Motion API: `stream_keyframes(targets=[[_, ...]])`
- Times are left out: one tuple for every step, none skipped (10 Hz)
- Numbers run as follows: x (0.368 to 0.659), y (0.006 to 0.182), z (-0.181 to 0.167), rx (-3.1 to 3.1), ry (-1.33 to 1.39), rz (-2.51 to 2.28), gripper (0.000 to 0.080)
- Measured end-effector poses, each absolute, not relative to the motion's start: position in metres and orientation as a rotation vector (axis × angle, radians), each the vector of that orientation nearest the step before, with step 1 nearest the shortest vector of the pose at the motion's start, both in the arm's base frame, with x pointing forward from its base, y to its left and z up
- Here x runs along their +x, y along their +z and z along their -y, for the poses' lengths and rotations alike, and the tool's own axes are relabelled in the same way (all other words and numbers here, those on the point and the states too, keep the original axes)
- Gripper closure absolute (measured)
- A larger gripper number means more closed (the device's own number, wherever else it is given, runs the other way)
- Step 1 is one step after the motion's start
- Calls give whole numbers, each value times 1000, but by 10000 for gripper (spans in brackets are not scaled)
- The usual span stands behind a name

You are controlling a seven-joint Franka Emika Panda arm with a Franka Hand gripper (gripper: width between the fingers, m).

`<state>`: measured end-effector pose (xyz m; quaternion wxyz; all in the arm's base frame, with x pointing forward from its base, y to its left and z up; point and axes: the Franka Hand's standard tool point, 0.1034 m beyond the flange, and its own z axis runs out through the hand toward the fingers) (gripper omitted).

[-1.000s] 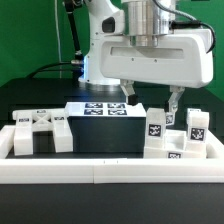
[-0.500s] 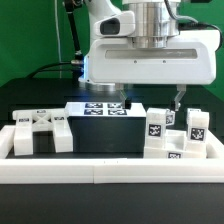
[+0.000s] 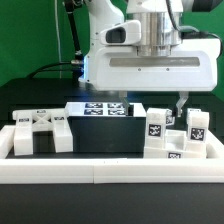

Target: Assemble chair

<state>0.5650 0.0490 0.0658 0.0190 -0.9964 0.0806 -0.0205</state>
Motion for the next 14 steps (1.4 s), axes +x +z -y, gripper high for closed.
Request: stream_keyframes(targets=[[562, 59, -51, -3099, -76, -243, 150], [559, 53, -51, -3105, -86, -239, 150], [556, 44, -51, -3113, -97, -234, 150], [553, 34, -55, -3121, -113, -220, 150], [551, 29, -57, -3123, -104, -217, 150], [549, 24, -60, -3124, -97, -224, 150], [547, 20, -62, -3126, -86, -222, 150], [546, 17, -61, -3129, -79, -221, 150], [545, 13, -59, -3132, -72, -223, 150], [544, 11, -58, -3133, -67, -225, 150], [544, 11, -58, -3133, -66, -228, 200], [544, 11, -58, -3133, -66, -228, 200], [544, 11, -58, -3133, -66, -228, 339], [544, 12, -58, -3133, -68, -228, 471]])
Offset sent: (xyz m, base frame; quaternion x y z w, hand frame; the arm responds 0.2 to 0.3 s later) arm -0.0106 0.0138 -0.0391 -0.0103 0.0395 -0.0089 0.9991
